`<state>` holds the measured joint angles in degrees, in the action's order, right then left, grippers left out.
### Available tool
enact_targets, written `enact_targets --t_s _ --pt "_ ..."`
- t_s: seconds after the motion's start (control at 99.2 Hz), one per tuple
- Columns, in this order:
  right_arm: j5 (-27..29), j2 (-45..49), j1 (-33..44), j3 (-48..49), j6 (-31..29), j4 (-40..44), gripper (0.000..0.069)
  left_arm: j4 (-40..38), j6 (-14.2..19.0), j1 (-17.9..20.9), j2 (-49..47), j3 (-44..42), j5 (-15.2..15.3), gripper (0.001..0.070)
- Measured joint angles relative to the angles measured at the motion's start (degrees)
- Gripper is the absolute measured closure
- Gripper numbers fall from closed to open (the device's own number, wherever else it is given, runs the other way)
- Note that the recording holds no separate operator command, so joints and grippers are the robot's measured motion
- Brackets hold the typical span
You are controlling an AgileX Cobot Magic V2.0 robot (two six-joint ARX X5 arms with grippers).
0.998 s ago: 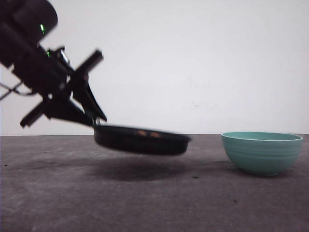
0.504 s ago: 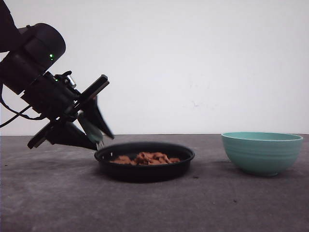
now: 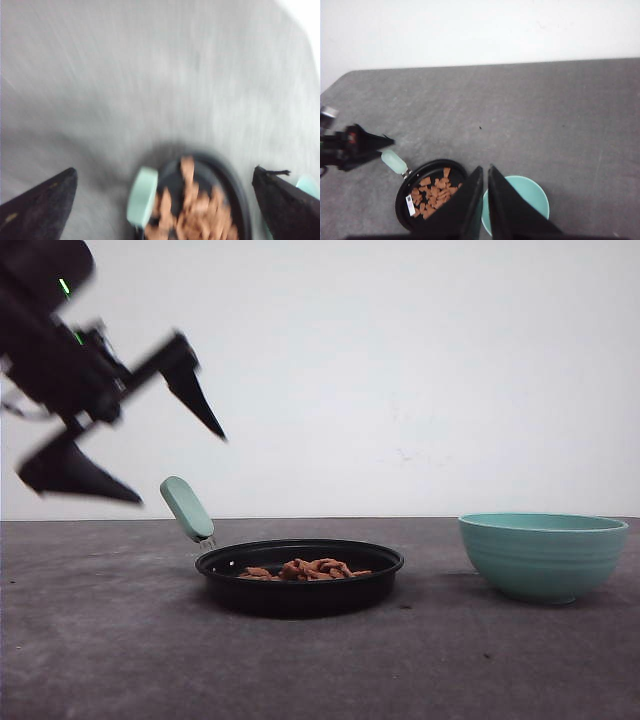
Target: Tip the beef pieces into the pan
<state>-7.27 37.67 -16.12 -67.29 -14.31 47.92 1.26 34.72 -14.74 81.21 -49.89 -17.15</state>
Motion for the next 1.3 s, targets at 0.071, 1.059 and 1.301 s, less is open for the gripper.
enact_targets --t_s 0.071,1.059,1.301 --pt "0.68 0.26 0.0 0.0 0.94 -1.16 0.0675 0.22 -1.01 0.81 -4.59 0.0 0.98 0.0012" --pt "13.33 -13.4 -0.02 25.33 14.27 -20.24 0.0675 26.47 -20.09 -0.68 -44.72 -2.49 17.31 0.0688" --pt "13.35 -13.7 -0.02 25.33 14.34 -22.03 0.0675 26.45 -20.06 -0.68 -44.94 -2.49 18.51 0.0688"
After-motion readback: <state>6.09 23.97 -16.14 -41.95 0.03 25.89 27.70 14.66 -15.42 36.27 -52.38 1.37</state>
